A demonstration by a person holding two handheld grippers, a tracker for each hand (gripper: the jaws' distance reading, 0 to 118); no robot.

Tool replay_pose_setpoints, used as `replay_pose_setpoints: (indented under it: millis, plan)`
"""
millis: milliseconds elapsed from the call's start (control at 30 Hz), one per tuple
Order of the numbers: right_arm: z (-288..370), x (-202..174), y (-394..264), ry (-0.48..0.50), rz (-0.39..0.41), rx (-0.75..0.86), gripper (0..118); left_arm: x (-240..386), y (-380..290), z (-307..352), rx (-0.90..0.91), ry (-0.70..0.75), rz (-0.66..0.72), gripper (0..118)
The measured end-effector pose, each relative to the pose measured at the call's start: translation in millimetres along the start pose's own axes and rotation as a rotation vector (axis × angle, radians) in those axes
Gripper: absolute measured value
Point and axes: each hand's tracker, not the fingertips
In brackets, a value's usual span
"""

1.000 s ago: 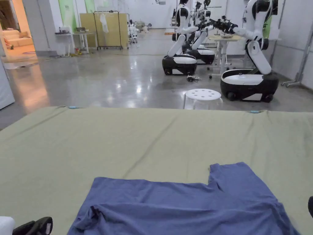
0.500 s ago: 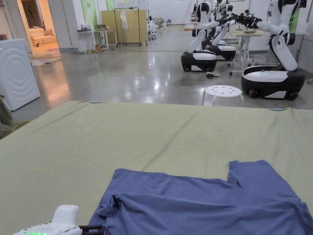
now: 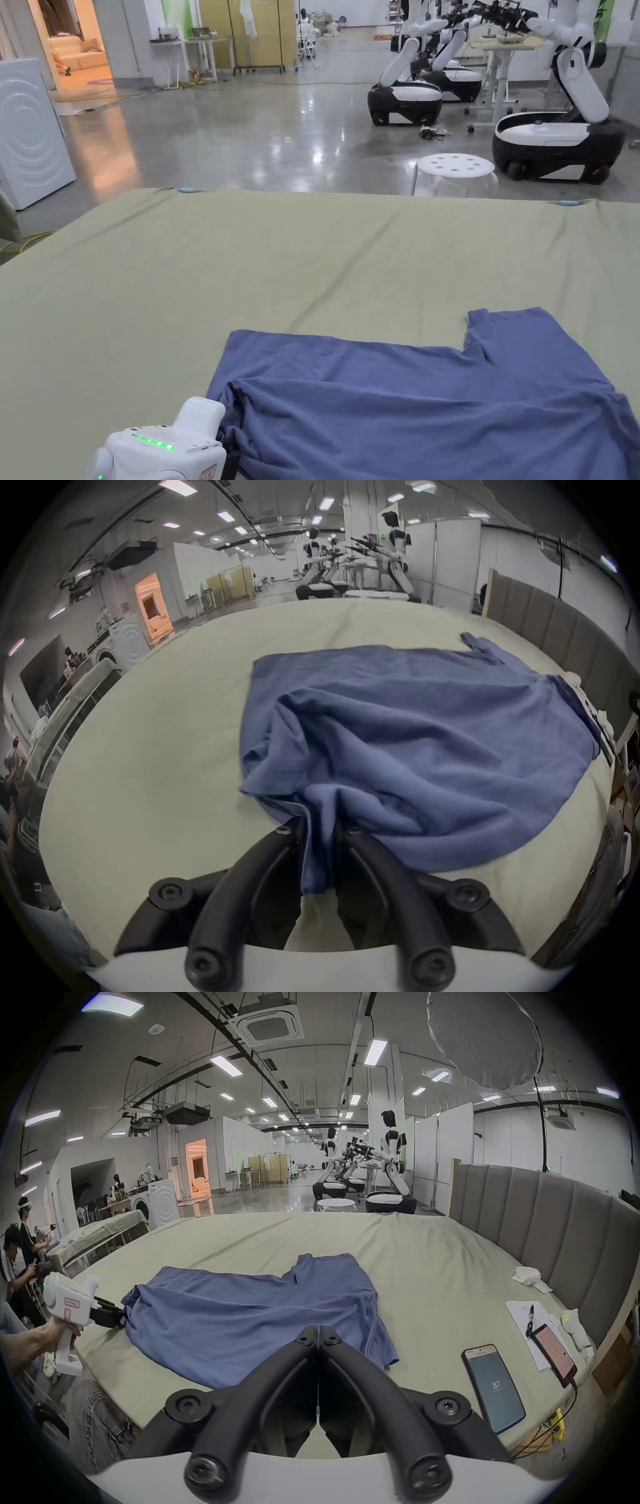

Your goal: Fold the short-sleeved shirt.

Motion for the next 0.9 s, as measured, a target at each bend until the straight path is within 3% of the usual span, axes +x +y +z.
replay_pose_setpoints:
  millis: [133, 267, 333, 400, 433, 533, 633, 667, 733, 800, 833, 900]
  plan:
    - [-1.2, 9.9, -2.1, -0.018, -0.016, -0.013, 4, -19.9, -2.8, -2.6, 0.002, -0.08, 0.098, 15]
    - [-10.4, 20.3, -8.4, -0.053, 0.028, -0.116, 8, -23.8, -8.1, 0.1, 0.009, -0.099, 0.12, 15]
    - [-21.7, 30.8, -15.2, -0.022, 0.029, -0.208, 42, -19.9, -11.0, 1.3, 0.027, -0.09, 0.097, 15]
    - [-42.6, 42.3, -22.0, -0.001, 0.002, -0.327, 95, -17.1, -13.6, 2.9, 0.041, -0.078, 0.085, 15]
    - [-54.8, 47.4, -26.2, 0.011, 0.006, -0.391, 99, -16.5, -13.9, 3.0, 0.048, -0.075, 0.078, 15]
    - [-92.7, 62.3, -40.9, -0.021, 0.055, -0.531, 99, -18.6, -18.3, 4.3, 0.074, -0.072, 0.069, 16]
    - [-117.5, 73.7, -47.7, 0.066, -0.008, -0.623, 96, -22.7, -20.7, 1.9, 0.091, -0.079, 0.116, 16]
    - [-119.8, 76.1, -46.1, 0.044, 0.009, -0.592, 87, -22.7, -20.7, 2.1, 0.087, -0.08, 0.144, 16]
    - [-117.2, 78.0, -40.3, 0.1, 0.032, -0.551, 14, -22.0, -12.9, 3.1, 0.042, -0.076, 0.2, 16]
    - [-116.3, 79.4, -33.6, 0.13, -0.072, -0.518, 7, -19.9, -5.1, 2.5, 0.02, -0.078, 0.189, 14]
    - [-117.4, 79.9, -33.8, 0.133, -0.07, -0.556, 7, -19.1, -3.9, 4.0, 0.019, -0.078, 0.17, 14]
    - [-121.0, 75.9, -33.5, 0.104, 0.031, -0.547, 7, -23.2, -3.0, 6.1, 0.01, -0.091, 0.145, 13]
